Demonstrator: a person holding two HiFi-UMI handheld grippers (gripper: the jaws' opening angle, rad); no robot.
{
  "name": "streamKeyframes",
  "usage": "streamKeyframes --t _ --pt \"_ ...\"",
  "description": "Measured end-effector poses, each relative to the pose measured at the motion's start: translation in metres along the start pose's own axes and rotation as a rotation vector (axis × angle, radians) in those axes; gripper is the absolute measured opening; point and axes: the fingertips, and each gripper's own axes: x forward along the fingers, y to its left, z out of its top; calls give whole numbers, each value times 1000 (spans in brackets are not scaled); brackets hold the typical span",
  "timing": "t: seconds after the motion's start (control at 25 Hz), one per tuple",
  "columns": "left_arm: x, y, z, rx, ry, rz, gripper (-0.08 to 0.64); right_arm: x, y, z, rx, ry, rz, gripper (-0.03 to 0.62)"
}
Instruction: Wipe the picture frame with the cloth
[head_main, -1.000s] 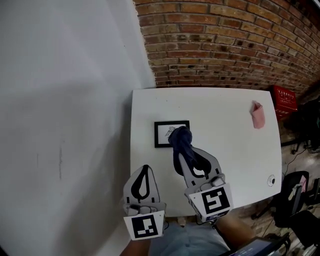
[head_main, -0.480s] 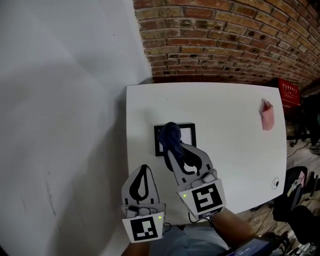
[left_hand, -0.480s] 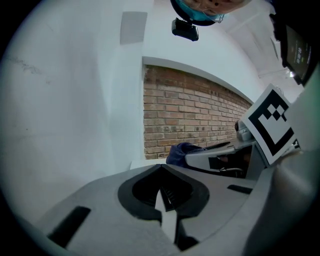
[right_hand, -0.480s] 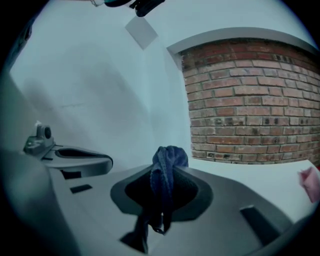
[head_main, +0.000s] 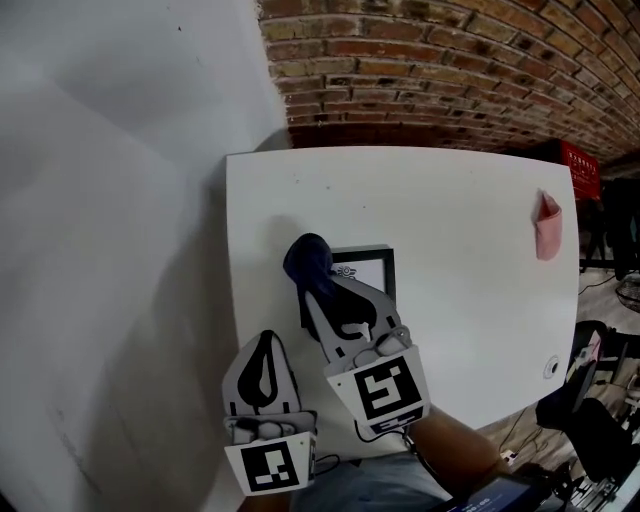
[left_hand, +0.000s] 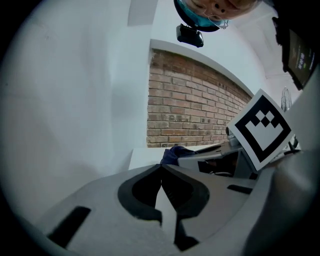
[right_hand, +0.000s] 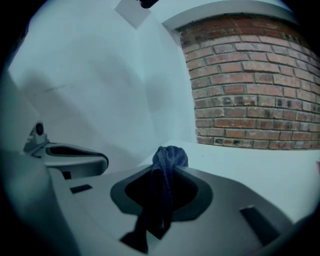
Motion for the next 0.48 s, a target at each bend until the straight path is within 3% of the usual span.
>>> streamKeyframes --t 0.24,0.48 --pt "7 3 -22 -27 72 -1 9 18 -3 -15 3 39 8 80" --pt "10 6 -20 -25 58 -2 9 27 -4 -25 -8 77 -6 80"
